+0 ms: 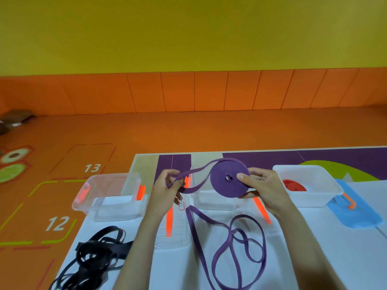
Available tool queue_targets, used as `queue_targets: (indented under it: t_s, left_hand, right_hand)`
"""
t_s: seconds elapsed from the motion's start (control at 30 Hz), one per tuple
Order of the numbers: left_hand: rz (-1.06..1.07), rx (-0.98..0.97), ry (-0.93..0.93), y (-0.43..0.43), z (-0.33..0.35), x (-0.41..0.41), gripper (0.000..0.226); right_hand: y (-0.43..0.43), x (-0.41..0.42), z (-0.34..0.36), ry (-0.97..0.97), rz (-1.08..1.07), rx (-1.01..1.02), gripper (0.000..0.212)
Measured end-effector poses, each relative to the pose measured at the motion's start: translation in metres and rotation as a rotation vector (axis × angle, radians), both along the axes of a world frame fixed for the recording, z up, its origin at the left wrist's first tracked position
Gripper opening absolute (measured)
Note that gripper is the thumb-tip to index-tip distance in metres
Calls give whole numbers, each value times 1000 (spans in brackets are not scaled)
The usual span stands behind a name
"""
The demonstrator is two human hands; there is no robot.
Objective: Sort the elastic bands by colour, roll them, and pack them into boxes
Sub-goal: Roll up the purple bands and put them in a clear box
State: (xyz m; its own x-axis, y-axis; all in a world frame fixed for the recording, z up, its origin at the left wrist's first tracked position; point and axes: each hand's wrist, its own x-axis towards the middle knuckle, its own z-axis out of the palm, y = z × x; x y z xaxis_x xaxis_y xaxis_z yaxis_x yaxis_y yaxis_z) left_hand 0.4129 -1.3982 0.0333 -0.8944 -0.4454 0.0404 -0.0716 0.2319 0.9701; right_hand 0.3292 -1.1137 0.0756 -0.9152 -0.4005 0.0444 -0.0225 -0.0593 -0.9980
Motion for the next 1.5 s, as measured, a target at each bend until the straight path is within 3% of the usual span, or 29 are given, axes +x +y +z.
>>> queue_targets:
  t_s: [0.17,0.3,0.4,0.53,0.77,0.87,1.03,1.3,1.5]
  left_hand:
    - [-314,-38,-186,-9,-4,12,13]
    - [-475,-79,-336,-17,6,19,75]
    - [-491,-132,-177,-8,31,15,99]
    - [-577,-132,100,22,71,-2,86]
    - [-534,-163,108,35,70,-23,17]
    - [-493,-156,91,35,59,-23,19]
    - [-565,-94,73,29,45,-20,40]
    - [-348,74,199,39,29,-17,30]
    - [-378,224,158,26,4,-4,30]
  right_hand:
    - [5,0,3,88,-16,21,13]
    - [7,2,6,169,60,57,12]
    - [6,2,12,214,103,95,16]
    - [2,3,17,222,142,126,21]
    - [3,5,10,164,177,170,21]
    - [5,9,3,126,168,163,17]
    - [7,13,-12,73,155,149,20]
    - [1,10,-19,2,94,88,39]
    - [3,8,-27,-41,56,-5,56]
